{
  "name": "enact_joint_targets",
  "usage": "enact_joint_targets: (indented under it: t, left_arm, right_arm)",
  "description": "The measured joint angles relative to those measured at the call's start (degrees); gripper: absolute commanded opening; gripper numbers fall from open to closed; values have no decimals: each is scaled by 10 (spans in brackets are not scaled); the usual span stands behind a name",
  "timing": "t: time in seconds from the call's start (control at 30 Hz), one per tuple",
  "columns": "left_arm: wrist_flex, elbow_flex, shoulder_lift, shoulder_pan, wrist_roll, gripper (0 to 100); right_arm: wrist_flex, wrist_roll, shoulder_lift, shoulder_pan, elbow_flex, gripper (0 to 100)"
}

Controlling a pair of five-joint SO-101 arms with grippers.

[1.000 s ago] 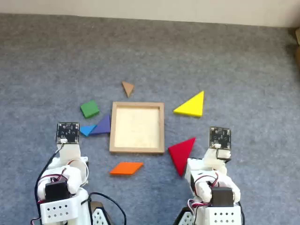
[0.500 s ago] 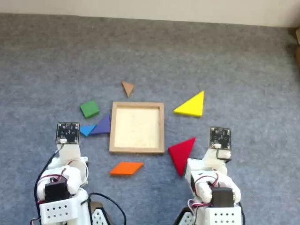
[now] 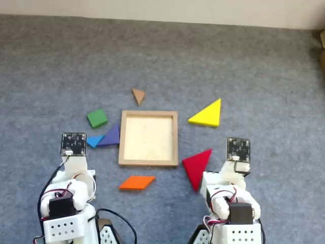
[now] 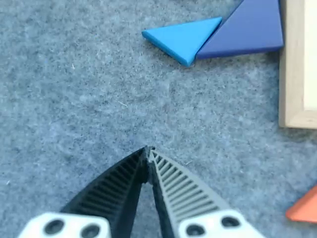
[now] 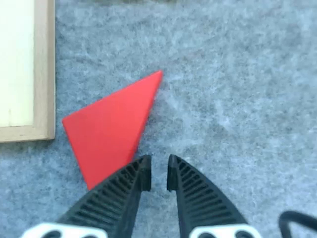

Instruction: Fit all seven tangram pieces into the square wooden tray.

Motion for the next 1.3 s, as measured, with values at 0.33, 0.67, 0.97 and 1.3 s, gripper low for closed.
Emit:
enact_joint_targets:
  t: [0.33, 0.67, 0.97, 1.3]
  left_arm:
    - [0, 0, 0, 0, 0, 7]
    - [0, 0, 0, 0, 0, 7]
    - [0, 0, 0, 0, 0, 7]
    - [0, 0, 0, 0, 0, 7]
  right_arm:
    - [0, 0, 0, 0, 0, 74]
    - [0, 0, 0, 0, 0, 74]
    - [1, 0, 0, 0, 0, 74]
    - [1, 0, 0, 13, 0, 74]
